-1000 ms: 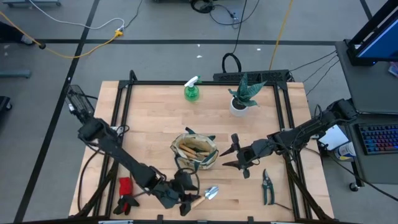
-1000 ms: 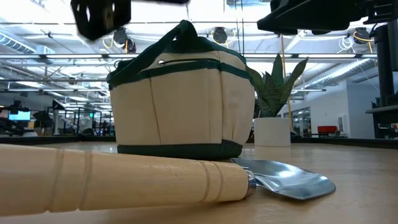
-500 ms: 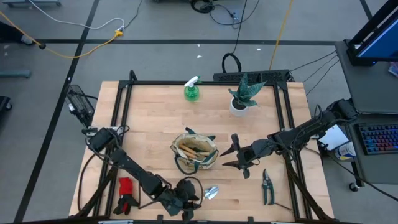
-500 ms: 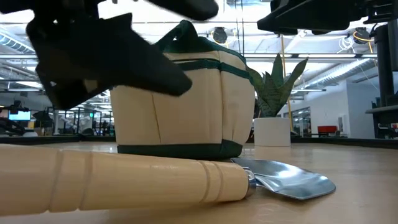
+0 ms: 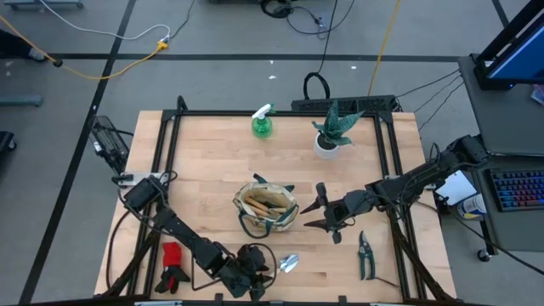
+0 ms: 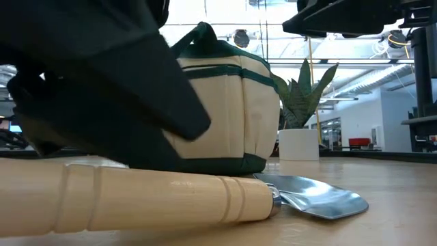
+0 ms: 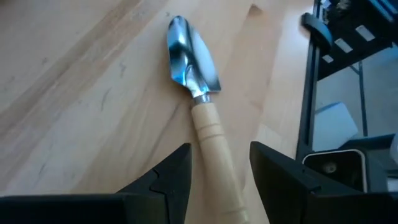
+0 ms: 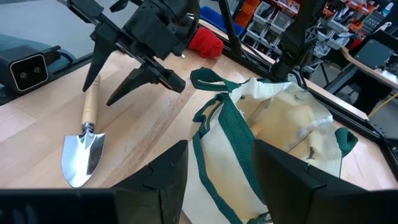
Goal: Pick & Place Garden tools in Gardening bag
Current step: Put the brown trowel into the gardening bag
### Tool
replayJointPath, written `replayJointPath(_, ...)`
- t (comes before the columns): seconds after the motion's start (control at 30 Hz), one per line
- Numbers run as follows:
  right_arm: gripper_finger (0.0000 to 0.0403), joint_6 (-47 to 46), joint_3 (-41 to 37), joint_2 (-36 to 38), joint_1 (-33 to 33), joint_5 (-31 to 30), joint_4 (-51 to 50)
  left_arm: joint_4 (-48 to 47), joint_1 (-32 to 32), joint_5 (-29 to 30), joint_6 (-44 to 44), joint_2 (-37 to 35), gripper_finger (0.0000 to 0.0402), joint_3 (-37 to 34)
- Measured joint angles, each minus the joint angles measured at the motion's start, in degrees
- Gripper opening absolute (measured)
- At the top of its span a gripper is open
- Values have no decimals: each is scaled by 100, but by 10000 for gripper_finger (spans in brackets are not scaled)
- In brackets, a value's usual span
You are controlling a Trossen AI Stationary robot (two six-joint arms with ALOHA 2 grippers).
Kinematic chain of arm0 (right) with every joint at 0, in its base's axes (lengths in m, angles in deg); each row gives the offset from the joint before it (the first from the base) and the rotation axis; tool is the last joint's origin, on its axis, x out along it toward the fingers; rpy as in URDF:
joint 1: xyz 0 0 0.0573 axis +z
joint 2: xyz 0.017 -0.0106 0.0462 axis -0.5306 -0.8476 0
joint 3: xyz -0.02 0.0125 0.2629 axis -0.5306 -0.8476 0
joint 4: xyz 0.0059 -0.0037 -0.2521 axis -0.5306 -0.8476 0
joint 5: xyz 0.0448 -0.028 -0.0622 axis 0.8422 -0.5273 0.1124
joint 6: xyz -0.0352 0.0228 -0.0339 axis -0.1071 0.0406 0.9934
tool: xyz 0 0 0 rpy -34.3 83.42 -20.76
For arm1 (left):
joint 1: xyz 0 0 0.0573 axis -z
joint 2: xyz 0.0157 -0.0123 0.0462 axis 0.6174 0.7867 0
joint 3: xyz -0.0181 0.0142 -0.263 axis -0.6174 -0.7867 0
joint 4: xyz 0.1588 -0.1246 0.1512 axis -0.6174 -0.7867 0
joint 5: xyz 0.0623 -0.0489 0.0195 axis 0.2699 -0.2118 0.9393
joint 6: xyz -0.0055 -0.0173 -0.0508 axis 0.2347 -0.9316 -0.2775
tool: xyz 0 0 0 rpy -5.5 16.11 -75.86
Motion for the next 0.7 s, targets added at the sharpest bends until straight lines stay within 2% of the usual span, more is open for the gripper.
replayJointPath(0.57,171,22,0,0,1,2,-1,-63,8,-186,41,-2,166,0)
replayJointPath(0.7,171,22,0,0,0,2,-1,-150,23,-414,65,-2,166,0)
